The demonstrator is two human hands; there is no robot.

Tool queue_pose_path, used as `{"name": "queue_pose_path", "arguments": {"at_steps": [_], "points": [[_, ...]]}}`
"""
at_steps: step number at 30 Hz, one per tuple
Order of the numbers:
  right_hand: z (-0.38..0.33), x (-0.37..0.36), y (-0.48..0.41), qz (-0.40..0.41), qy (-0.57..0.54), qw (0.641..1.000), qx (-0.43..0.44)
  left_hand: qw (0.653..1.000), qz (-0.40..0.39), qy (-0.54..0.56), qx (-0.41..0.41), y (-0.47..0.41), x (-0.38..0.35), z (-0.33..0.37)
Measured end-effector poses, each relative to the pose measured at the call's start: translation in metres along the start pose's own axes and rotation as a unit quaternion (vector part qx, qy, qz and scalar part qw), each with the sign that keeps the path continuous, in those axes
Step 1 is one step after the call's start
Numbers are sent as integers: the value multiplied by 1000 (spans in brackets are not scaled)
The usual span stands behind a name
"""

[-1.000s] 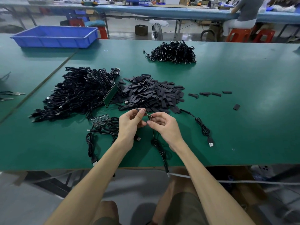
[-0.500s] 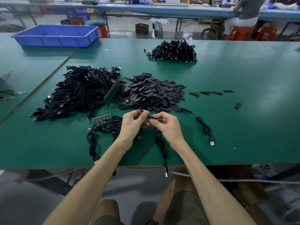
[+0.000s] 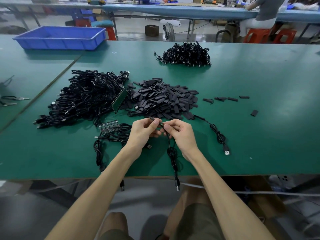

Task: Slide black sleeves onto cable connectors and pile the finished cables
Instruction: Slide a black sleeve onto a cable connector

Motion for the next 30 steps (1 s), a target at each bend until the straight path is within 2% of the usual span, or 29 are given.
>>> {"name": "queue_pose_path", "arguments": {"at_steps": [5,12,13,15,17,20,26,30], "points": [[-1,1,2,8,-2,1000,-4,1000,14,5,-7,0,2,-1],[-2,5,3,18,-42,999,-7,997,-27,63,35,-4,8,0],[-3,5,3,15,-45,999,-8,998,-31,42,30,-5,10,2],[-4,4,3,7,-44,999,-5,994,-41,-95,-21,-8,14,10],[-5,2,3,-3,-35,999,-2,953,-58,-281,-99,-8,14,19],[-7,-1,3,-20,-28,999,-2,886,-100,-416,-178,-2,8,25],[-7,-1,3,-15,-34,999,-7,812,-92,-517,-254,14,-8,23],[-4,0,3,-10,-39,999,-11,812,-79,-518,-258,15,-11,23]]}}
Point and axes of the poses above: each hand's wrist, its own y-axis away from the middle knuckle, its own x-axis out of the back of the hand, z = x × y, the point moved 7 cm from there along -y, towards the middle knuckle, and after that the axes turned 13 degrees about y, right-handed, at the moved point
